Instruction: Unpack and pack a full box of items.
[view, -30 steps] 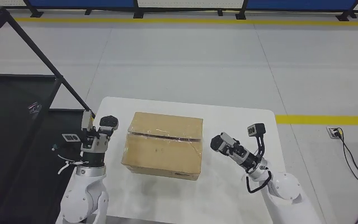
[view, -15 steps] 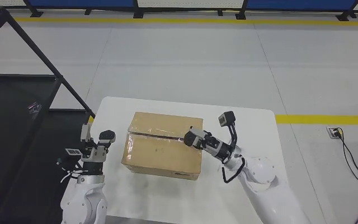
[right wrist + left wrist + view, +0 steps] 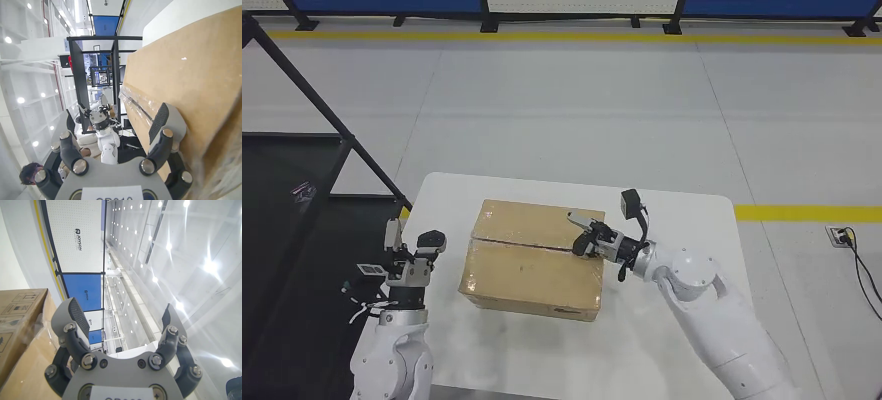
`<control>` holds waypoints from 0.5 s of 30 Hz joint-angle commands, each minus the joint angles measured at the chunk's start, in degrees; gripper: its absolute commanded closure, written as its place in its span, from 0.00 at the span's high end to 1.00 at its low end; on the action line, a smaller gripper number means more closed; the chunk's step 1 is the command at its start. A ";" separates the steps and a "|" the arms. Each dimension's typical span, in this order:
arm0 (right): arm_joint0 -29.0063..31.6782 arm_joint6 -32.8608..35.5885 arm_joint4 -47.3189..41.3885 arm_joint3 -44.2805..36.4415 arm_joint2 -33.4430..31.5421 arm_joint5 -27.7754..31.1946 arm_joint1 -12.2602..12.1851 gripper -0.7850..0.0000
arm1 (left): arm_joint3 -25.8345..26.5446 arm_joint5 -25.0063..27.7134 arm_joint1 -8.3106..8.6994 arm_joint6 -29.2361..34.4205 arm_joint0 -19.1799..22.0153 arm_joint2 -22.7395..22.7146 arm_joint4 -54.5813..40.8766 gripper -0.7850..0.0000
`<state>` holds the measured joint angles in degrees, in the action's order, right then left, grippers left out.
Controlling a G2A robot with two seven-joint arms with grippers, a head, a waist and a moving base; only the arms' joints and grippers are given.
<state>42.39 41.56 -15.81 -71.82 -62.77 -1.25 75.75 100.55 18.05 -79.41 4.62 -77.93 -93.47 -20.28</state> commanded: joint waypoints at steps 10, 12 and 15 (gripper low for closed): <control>3.52 -2.92 2.61 -2.48 -2.24 -1.58 -0.84 1.00 | -0.17 -0.89 -0.01 0.02 1.43 1.13 0.83 1.00; 3.74 -3.11 2.55 -2.87 -2.37 -1.72 -0.86 1.00 | -0.40 -0.94 0.00 0.02 1.44 1.19 0.98 1.00; 4.00 -2.68 2.20 -3.11 -2.72 -1.63 -0.94 1.00 | -0.69 -0.89 0.01 -0.01 1.41 1.14 1.00 1.00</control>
<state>46.31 38.71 -13.41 -74.86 -65.37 -2.97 74.83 99.96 17.13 -79.40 4.62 -76.50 -92.29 -19.28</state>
